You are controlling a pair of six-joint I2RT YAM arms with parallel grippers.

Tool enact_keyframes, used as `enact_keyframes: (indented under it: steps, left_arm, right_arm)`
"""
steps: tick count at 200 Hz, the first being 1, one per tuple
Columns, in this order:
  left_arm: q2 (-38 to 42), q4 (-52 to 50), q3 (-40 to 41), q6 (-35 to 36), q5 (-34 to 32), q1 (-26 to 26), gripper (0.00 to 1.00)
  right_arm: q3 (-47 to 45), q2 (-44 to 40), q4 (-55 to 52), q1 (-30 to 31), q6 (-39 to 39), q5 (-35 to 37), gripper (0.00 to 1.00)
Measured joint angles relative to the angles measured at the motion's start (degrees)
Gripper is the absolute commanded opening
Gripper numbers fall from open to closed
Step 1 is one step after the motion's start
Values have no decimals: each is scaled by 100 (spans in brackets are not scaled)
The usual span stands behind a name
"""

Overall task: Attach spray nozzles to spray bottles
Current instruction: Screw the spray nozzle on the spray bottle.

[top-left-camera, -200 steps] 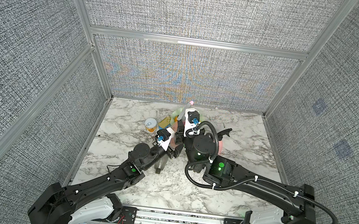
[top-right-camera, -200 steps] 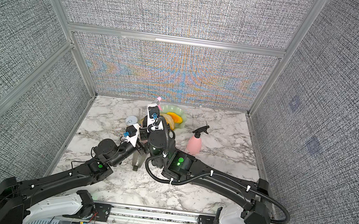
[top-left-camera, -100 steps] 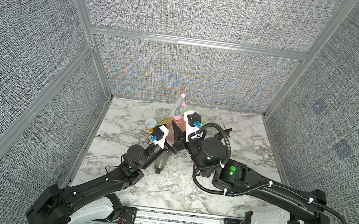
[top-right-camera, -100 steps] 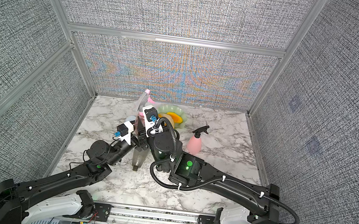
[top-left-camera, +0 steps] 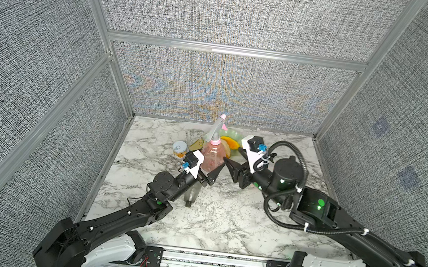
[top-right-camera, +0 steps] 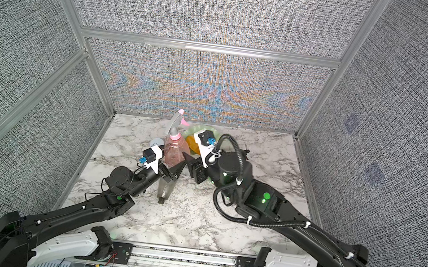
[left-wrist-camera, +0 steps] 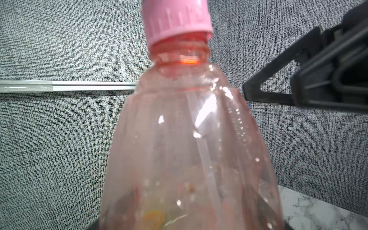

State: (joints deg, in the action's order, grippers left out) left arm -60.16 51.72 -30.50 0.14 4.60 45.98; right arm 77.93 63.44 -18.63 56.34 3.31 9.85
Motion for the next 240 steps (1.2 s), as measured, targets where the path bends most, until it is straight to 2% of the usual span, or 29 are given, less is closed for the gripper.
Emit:
enact_keyframes:
  steps: [28,62,100,141,175,224,240]
  left_arm:
    - [-20,-52,-74,-138,291,0,75]
    - [-101,-212,-212,-302,763,0,75]
    - [-203,-422,-372,-459,1386,0,74]
    - [-282,-560,-496,-623,1882,0,74]
    - [-396,-560,-542,-750,2114,0,74]
    - [-463,-680,-562,-811,2238,0,74]
    - [-463,-680,-566,-828,2236,0,74]
  right_arm:
    - [387,-7,-466,-1034,-238,-1692,84]
    - [1016,343,-1043,-1993,-686,-3652,94]
    - [1792,791,-1303,-2590,-986,-5112,98]
    - [2579,1456,-1720,-2688,-1235,-5803,98]
    - [2741,1703,-1840,-2649,-1274,-6229,93]
    - [2461,1722,-1757,-2557,-1220,-6470,77]
    - [2361,1722,-1644,-2546,-1189,-6472,68]
